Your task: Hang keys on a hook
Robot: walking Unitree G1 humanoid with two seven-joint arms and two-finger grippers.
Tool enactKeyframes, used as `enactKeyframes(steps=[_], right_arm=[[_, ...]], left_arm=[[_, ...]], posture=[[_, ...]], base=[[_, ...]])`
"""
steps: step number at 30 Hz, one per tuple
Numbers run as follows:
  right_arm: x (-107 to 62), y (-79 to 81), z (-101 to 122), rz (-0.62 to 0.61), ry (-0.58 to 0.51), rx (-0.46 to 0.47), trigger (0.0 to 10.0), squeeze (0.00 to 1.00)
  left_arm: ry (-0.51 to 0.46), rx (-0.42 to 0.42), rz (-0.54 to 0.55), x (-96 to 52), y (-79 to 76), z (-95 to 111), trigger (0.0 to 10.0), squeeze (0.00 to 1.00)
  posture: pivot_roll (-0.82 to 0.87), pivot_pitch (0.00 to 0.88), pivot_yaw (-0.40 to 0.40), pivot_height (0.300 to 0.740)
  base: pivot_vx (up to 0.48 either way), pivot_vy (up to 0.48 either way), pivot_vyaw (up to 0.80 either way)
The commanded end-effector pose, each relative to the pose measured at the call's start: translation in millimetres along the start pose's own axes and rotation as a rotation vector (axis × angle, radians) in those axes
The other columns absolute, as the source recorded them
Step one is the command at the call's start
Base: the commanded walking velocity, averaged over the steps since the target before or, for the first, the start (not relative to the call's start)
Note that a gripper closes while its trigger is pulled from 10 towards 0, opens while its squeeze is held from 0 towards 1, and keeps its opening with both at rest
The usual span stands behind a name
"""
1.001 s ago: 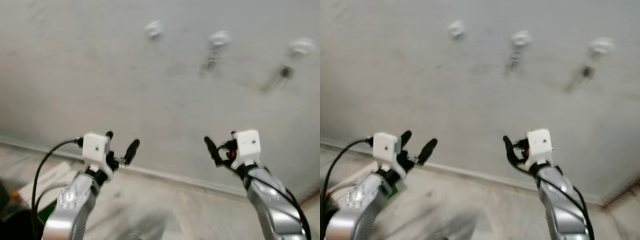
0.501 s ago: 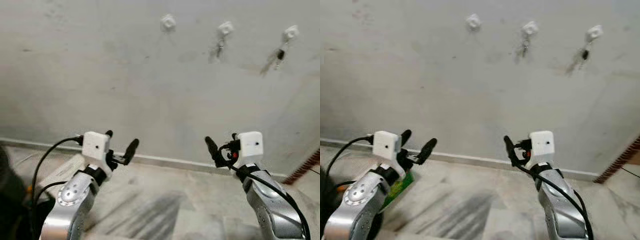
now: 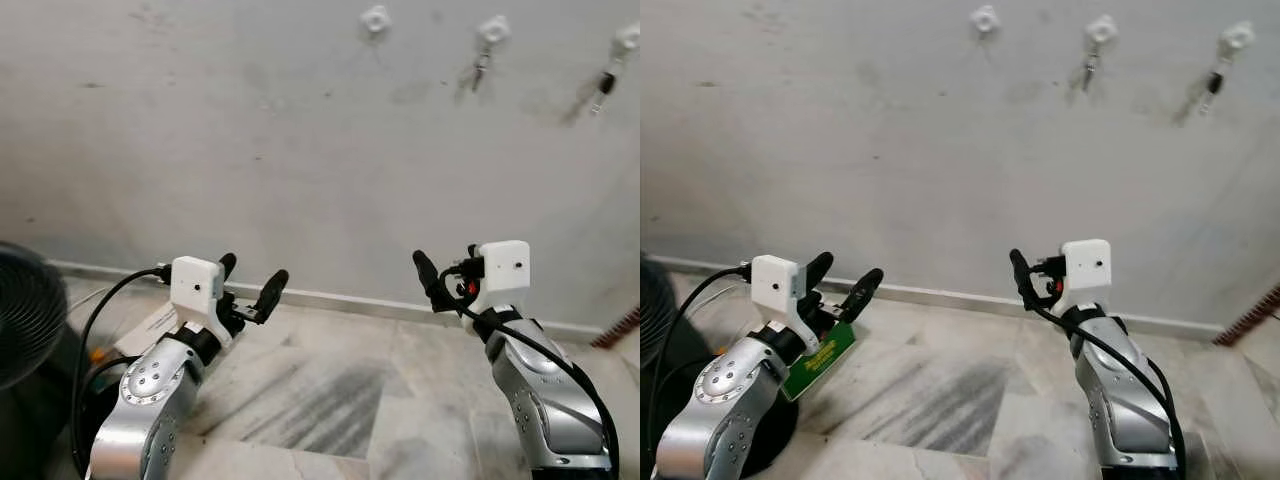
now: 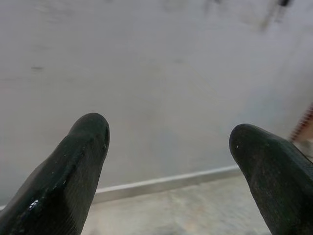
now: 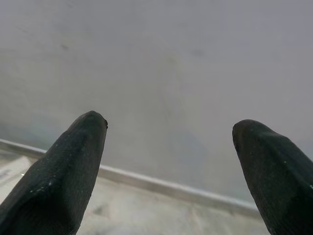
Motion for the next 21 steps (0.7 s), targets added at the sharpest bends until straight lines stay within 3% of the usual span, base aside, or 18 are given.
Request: enactKeyframes(steps=[1, 9, 21], right_arm=[[-0.5, -2.7, -0.1, -0.01, 0.007, 0.002, 10.0, 0.0], [-1.0, -5.8, 0.5, -0.024, 0.011, -0.005, 10.0, 0.0], [-2.3, -7.3, -1.0, -0.027, 0.02, -0.011, 10.0, 0.0]], left_arm=[[0.011, 0.0, 0.003, -1.4, 2.0, -1.3, 10.0, 0.0], [0.025, -0.025, -0.007, -0.5, 0.3, -3.8, 10.0, 0.0], [0.029, -0.041, -0.025, 0.3, -3.4, -5.0, 10.0, 0.0]], posture=[[0.01, 0.039, 0.006, 0.74], [0.0, 0.046, 0.009, 0.74], [-0.01, 0.042, 0.007, 0.74]], base=[[0.0, 0.0, -0.77], [0.0, 0.0, -0.77], [0.0, -0.277, -0.77]])
Point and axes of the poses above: a point about 5 cm out from each wrist's last joint towards the gripper, its own x axis pointing out of the wrist towards the gripper, its own z axis along the axis of the wrist's last joint, y = z × x, the point moved 4 cm from there along x, pointing out of the wrist towards the gripper, and after that the axes turned 7 degrees about -x, right-handed, at the moved point
